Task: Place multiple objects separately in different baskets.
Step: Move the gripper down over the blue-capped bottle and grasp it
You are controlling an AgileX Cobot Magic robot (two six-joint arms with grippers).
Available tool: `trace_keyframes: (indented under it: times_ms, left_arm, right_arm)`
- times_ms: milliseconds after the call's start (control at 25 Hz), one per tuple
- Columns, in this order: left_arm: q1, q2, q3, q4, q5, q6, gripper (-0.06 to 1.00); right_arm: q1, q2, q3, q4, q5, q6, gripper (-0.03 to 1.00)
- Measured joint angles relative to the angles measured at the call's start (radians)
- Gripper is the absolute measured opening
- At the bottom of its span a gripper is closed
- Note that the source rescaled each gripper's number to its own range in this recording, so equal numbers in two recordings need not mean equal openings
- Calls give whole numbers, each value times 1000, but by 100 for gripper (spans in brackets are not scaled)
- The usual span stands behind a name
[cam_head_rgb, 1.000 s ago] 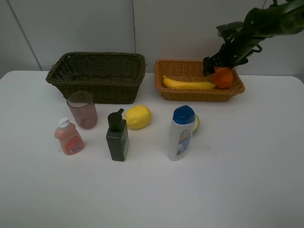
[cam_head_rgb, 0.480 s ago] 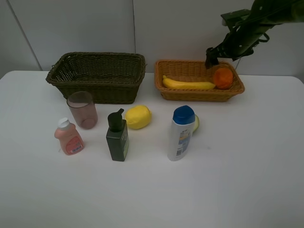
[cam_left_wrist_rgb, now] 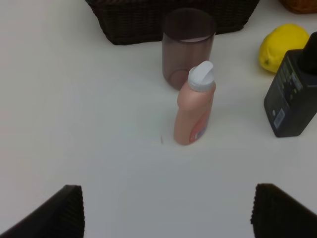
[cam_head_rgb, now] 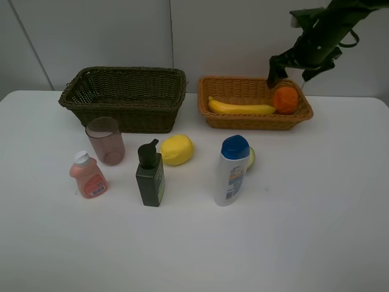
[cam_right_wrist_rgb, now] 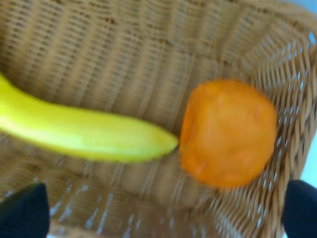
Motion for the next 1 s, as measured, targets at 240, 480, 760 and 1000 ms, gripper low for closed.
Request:
trace_keyframes:
  times_ms: [240, 480, 760, 1000]
  left_arm:
    - [0, 0, 0, 0, 0, 0, 90]
    - [0, 0, 0, 0, 0, 0, 90]
    - [0, 0, 0, 0, 0, 0, 90]
    - [0, 0, 0, 0, 0, 0, 90]
  right_arm:
    - [0, -71, -1, 12, 167, 55, 100]
    - [0, -121, -1, 67, 301, 89, 100]
    - [22, -136, -2, 125, 310, 153, 100]
    - [108, -136, -2, 132, 310, 164, 100]
